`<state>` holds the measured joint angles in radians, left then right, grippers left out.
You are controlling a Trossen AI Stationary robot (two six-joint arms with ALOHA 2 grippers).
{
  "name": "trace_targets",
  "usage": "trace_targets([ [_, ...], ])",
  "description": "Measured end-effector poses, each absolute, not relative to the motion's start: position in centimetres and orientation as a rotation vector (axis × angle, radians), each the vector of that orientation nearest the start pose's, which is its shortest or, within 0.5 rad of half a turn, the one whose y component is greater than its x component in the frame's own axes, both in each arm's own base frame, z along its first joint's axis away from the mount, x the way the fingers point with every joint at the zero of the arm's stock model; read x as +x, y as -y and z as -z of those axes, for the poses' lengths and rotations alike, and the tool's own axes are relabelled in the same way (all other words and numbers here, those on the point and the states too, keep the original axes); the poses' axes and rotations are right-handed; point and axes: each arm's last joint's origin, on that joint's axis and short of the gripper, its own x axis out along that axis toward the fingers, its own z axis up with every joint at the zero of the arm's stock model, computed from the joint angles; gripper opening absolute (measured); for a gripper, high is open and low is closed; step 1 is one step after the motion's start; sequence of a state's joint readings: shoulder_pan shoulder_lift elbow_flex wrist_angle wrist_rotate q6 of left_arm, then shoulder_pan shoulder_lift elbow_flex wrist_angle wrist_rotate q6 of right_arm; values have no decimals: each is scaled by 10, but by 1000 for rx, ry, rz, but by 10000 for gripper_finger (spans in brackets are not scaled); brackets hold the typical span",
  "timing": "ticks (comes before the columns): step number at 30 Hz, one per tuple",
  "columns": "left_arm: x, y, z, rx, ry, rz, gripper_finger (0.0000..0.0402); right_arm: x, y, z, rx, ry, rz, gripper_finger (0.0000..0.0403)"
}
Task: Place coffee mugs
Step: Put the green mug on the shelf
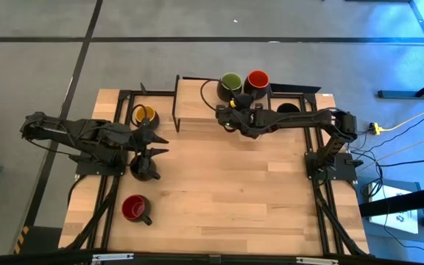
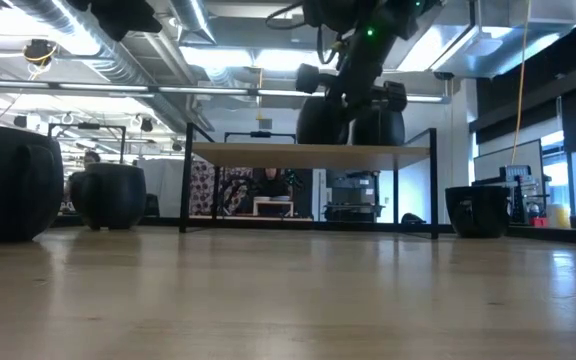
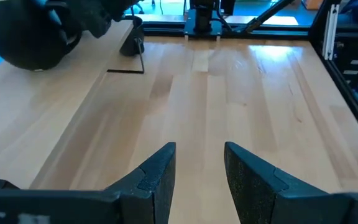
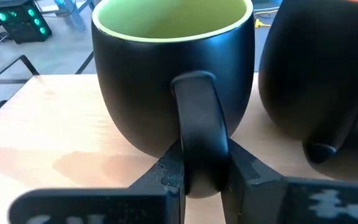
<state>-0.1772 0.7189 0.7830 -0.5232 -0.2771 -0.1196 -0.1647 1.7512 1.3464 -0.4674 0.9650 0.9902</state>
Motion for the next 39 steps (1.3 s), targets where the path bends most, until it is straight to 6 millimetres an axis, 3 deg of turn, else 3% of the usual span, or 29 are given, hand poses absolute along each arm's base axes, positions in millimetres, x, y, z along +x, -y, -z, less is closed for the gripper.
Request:
trace_targets([
  [25, 147, 18, -311, 10, -442, -118, 131, 358, 92, -258, 436, -234, 1387, 51],
  [39, 147, 18, -311, 11, -442, -118, 131, 358, 92, -260, 415, -219, 1401, 139],
])
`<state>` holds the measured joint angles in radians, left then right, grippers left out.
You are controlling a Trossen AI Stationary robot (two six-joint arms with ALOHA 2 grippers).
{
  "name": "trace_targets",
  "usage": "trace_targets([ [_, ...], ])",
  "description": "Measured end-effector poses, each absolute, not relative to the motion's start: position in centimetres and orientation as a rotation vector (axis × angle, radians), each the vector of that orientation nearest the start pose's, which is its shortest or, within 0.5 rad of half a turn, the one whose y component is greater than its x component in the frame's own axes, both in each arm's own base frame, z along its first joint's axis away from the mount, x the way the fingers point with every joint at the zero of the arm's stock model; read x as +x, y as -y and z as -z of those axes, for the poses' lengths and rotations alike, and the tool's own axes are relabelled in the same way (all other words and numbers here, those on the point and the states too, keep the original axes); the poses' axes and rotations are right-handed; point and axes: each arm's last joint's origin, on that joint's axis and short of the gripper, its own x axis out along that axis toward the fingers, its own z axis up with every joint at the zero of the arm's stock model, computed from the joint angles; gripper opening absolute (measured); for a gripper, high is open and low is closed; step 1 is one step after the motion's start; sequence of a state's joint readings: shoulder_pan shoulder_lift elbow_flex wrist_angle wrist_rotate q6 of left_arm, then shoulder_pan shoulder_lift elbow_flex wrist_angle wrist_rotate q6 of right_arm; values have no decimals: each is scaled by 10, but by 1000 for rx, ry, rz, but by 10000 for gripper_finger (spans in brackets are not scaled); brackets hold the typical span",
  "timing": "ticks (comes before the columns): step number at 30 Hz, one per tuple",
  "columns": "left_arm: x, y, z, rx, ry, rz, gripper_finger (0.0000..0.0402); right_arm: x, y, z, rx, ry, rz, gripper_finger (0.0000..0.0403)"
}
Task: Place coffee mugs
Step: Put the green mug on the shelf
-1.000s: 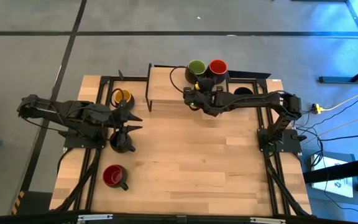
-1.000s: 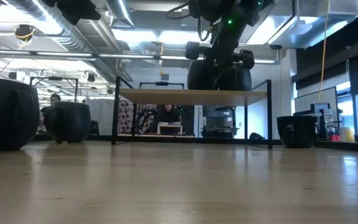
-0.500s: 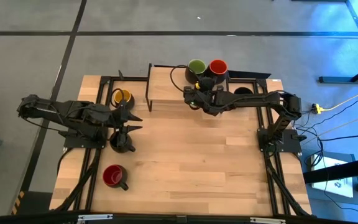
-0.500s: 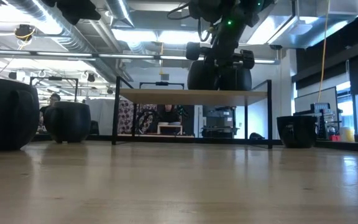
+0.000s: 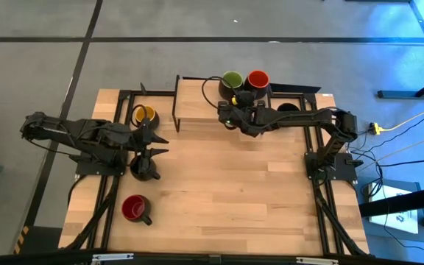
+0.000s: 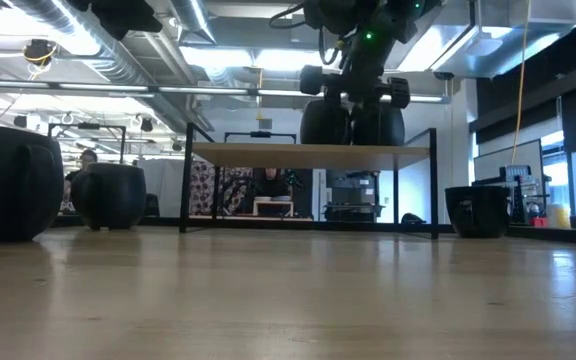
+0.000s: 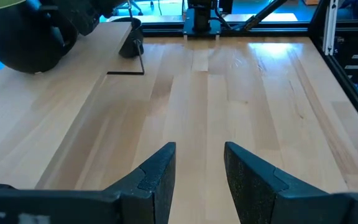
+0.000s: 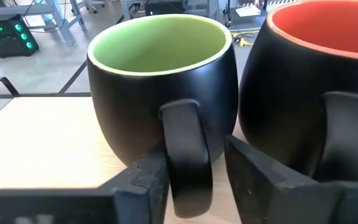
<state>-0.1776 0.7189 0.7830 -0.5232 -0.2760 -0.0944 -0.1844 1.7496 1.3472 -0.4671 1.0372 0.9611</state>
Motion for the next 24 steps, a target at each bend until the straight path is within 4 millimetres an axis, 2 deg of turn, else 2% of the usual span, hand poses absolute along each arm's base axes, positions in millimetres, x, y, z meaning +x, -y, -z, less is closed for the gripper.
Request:
trace_targets([
  [7, 147, 18, -311, 10, -442, -118, 131, 357, 88, -265, 415, -228, 1373, 177],
  [14, 147, 18, -311, 10, -442, -118, 131, 362, 86, -282, 395, -264, 1299, 178],
  [24, 147, 18, -311, 10, -442, -117, 131, 365, 86, -287, 379, -333, 1219, 177],
])
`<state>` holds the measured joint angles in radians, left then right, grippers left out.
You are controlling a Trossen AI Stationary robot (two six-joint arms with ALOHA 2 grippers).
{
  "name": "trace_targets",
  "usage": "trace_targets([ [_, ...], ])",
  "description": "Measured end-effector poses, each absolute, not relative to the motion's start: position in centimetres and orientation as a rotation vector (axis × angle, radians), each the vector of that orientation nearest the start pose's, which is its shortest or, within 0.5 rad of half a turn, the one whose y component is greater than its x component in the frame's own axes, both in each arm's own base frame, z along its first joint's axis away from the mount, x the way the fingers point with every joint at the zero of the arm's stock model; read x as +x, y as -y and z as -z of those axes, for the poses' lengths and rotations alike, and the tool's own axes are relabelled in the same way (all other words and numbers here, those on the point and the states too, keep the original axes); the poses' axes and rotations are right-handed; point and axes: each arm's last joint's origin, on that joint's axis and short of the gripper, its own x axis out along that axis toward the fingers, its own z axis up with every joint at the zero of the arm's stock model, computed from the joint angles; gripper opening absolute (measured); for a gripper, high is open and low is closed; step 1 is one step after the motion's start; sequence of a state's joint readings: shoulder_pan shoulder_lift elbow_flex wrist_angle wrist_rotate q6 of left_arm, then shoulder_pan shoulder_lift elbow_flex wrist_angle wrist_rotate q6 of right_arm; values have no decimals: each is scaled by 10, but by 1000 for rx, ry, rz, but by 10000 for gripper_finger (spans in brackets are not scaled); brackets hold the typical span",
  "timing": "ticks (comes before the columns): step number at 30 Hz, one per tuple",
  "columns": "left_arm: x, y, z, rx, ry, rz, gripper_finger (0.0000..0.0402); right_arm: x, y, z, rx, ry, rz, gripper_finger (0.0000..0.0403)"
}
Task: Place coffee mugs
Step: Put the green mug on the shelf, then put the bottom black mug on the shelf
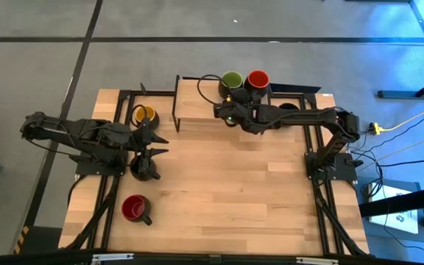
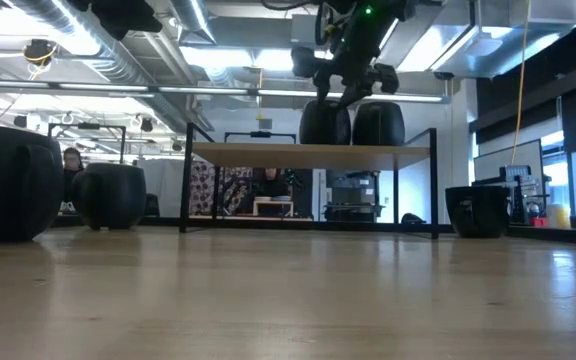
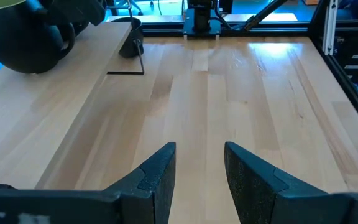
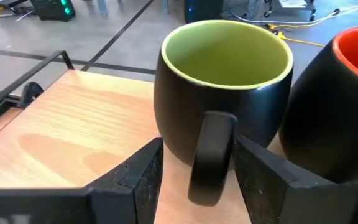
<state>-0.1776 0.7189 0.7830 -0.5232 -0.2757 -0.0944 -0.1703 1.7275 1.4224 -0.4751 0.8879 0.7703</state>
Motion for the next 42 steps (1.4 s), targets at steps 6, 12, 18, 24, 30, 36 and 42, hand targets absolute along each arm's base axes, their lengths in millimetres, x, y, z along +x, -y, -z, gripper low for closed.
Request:
trace_targets([
  [6, 147, 18, -311, 11, -442, -118, 132, 366, 85, -302, 354, -358, 1185, 177],
  [12, 147, 18, -311, 11, -442, -118, 132, 364, 55, -329, 317, -354, 1076, 177],
  [18, 147, 18, -311, 6, -441, -119, 132, 362, 2, -336, 266, -438, 834, 177],
  [24, 147, 18, -311, -33, -436, -149, 149, 360, -63, -310, 309, -504, 556, 177],
  [30, 147, 16, -311, -84, -423, -218, 169, 349, -104, -274, 378, -455, 477, 177],
  [36, 150, 19, -309, -156, -448, -144, 171, 335, -119, -249, 386, -524, 475, 177],
  [42, 150, 21, -308, -252, -457, -115, 171, 327, -129, -240, 357, -606, 409, 177],
])
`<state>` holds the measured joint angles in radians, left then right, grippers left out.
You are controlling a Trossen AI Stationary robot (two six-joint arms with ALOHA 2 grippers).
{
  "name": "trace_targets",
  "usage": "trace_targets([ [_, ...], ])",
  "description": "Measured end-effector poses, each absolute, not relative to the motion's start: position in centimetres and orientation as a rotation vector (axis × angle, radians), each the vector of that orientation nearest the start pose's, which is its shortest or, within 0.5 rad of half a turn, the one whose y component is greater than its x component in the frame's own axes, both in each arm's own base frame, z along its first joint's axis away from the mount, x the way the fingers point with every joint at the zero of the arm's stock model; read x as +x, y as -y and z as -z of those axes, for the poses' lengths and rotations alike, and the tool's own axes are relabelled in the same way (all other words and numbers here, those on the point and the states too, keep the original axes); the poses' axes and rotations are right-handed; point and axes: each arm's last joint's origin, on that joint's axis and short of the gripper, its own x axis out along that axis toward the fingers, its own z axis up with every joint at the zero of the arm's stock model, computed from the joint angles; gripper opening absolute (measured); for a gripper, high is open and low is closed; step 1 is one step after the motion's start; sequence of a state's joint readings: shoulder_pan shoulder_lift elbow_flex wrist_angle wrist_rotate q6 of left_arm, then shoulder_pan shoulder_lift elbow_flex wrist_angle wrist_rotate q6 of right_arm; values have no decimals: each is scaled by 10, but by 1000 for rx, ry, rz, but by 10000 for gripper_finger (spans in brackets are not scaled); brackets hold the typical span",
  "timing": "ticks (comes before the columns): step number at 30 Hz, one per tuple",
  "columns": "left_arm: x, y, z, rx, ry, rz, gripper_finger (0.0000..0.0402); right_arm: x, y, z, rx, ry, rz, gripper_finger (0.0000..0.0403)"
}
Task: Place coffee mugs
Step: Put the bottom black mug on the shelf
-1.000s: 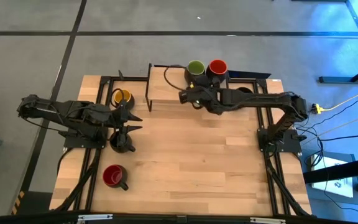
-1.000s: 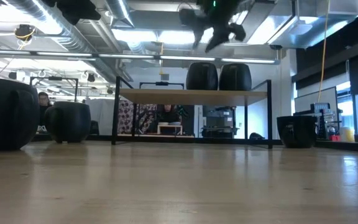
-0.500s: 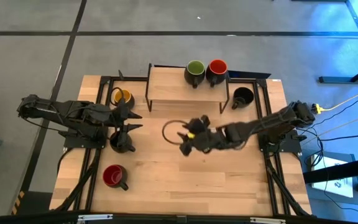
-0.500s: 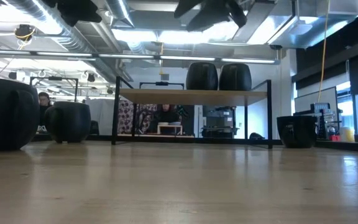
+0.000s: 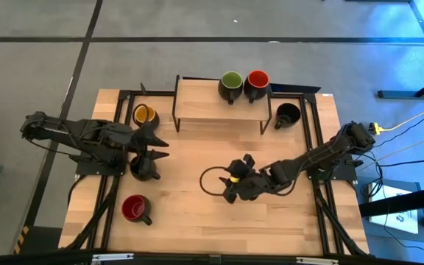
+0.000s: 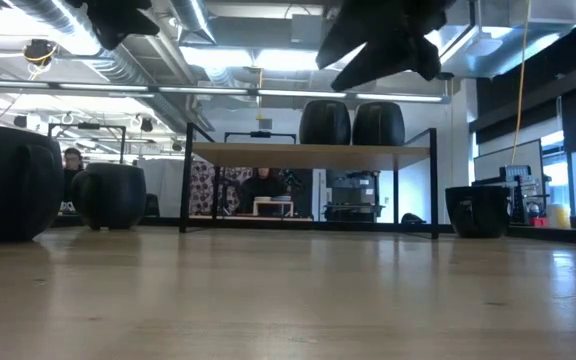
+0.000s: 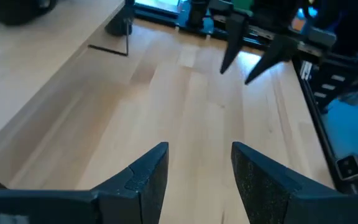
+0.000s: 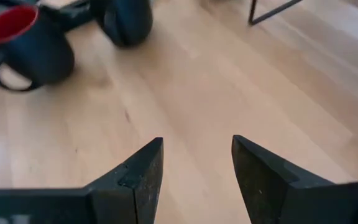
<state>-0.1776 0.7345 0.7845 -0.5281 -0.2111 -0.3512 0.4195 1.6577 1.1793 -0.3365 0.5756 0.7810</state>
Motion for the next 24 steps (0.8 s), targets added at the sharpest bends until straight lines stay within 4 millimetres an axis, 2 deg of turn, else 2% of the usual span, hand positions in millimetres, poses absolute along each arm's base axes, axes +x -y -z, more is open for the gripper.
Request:
trace_targets([
  [7, 150, 20, -296, -332, -574, -177, 171, 309, -149, -233, 270, -717, 361, 177],
  [15, 166, 25, -283, -452, -676, -189, 171, 290, -173, -230, 248, -725, 374, 177],
  [17, 171, 28, -287, -459, -696, -174, 170, 286, -179, -230, 248, -718, 367, 177],
  [24, 183, 34, -323, -361, -785, -192, 168, 271, -192, -228, 245, -711, 396, 177],
])
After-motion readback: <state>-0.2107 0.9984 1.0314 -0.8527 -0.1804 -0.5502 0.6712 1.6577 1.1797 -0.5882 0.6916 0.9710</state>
